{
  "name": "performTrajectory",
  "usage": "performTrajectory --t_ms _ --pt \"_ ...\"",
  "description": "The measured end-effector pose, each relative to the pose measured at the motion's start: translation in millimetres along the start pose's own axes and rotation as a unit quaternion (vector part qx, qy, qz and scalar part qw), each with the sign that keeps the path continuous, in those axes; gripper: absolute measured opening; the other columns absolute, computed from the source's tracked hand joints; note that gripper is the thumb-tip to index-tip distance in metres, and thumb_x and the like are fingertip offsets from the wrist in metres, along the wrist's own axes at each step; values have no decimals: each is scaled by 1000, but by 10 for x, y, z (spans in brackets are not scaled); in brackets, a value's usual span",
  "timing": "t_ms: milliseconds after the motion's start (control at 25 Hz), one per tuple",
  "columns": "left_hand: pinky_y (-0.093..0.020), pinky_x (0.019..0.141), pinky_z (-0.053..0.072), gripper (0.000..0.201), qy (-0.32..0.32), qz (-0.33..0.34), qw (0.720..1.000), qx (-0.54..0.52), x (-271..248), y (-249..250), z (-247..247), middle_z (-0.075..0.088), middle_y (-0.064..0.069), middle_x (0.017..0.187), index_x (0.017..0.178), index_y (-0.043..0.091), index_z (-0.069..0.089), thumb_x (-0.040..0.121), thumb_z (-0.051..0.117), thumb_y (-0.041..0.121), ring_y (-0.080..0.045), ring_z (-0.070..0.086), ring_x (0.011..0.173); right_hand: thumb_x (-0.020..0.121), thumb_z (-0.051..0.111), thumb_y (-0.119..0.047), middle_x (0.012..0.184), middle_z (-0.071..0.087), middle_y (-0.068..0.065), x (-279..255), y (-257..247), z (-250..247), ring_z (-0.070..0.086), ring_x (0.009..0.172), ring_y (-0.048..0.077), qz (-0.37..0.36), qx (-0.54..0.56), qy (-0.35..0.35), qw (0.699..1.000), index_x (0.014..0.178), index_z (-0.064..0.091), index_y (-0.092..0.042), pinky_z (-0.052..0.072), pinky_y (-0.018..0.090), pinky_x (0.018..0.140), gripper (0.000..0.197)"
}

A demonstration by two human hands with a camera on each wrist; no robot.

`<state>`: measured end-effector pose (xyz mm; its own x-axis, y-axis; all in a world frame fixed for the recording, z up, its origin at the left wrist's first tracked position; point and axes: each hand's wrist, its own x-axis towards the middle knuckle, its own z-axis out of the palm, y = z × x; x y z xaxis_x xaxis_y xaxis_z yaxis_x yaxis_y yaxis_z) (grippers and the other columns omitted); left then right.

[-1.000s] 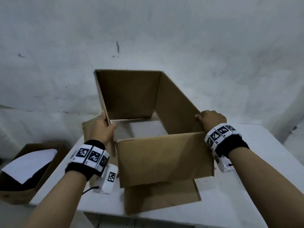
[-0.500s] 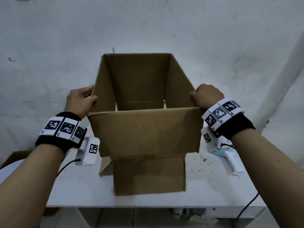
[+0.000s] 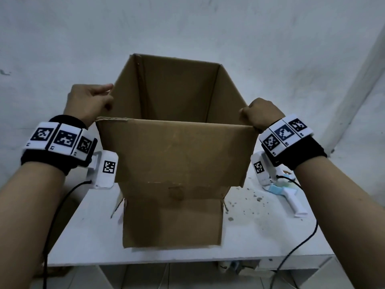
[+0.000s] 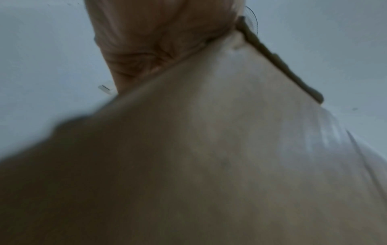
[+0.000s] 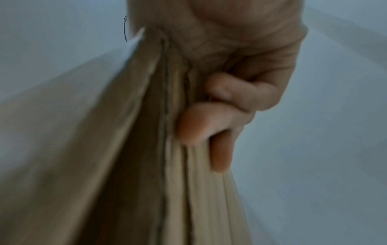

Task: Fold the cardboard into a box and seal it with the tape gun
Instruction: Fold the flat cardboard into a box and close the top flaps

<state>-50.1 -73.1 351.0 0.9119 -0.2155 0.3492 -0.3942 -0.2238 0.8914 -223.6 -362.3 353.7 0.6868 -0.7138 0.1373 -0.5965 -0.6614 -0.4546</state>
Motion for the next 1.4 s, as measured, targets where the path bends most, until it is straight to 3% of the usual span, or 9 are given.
performTrajectory --t_ms 240,400,480,600,680,880,1120,1320,1400 --pt "-37 104 44 48 -45 -20 999 -15 -31 -452 471 62 -17 120 123 5 58 76 54 -7 -24 60 111 89 45 -9 69 49 10 129 210 182 53 77 31 63 -107 4 992 63 44 -7 38 31 67 27" --pt "-40 104 44 47 -78 -42 996 -9 -144 -820 982 62 -16 122 125 4 56 78 55 -8 -26 58 115 91 47 -8 86 59 16 166 620 479 54 77 30 92 -162 -52 981 60 44 -7 40 30 67 31" --pt "-36 106 41 49 -77 -67 994 39 -279 -1073 1223 62 -10 124 126 9 56 78 57 -3 -22 57 118 93 46 -12 97 63 19 128 878 788 59 83 31 107 -165 -101 975 72 54 -3 41 29 69 24" --pt "-27 103 37 45 -38 -105 993 49 -397 -1247 1375 60 -11 127 127 9 56 83 57 1 -22 56 118 96 43 -22 113 65 16 133 1048 1029 62 97 31 136 -126 -108 977 102 63 -3 40 29 76 28" --pt "-27 102 40 42 -25 -112 993 24 -392 -1247 1412 61 -13 126 125 7 57 83 56 1 -22 58 116 97 43 -24 114 66 16 183 1051 1027 60 90 29 136 -129 -97 977 99 63 -6 40 29 75 27" --pt "-28 101 43 41 10 -122 991 -49 -607 -1197 1602 60 -10 126 125 7 57 85 55 -3 -22 58 116 97 45 -28 106 65 17 311 1209 961 60 94 32 138 -154 -78 975 108 62 -1 42 33 78 33" --pt "-32 101 46 43 16 -89 996 -25 -725 -1224 1572 63 -10 123 123 13 60 84 53 -5 -18 59 114 96 47 -30 108 66 21 277 1300 976 58 87 33 77 -161 -78 981 90 60 -3 43 36 79 30" --pt "-24 97 42 40 55 -95 994 25 -603 -1333 1346 62 -11 124 121 14 61 85 52 -3 -21 59 112 98 43 -30 110 65 18 266 1099 1142 61 101 34 44 -183 -95 977 106 62 0 40 33 76 36" --pt "-28 101 43 40 39 -92 995 29 -449 -1404 1230 62 -11 124 119 14 62 84 54 -3 -21 59 113 99 41 -23 113 65 16 369 938 1259 61 104 33 60 -177 -71 980 118 57 0 39 32 75 34"
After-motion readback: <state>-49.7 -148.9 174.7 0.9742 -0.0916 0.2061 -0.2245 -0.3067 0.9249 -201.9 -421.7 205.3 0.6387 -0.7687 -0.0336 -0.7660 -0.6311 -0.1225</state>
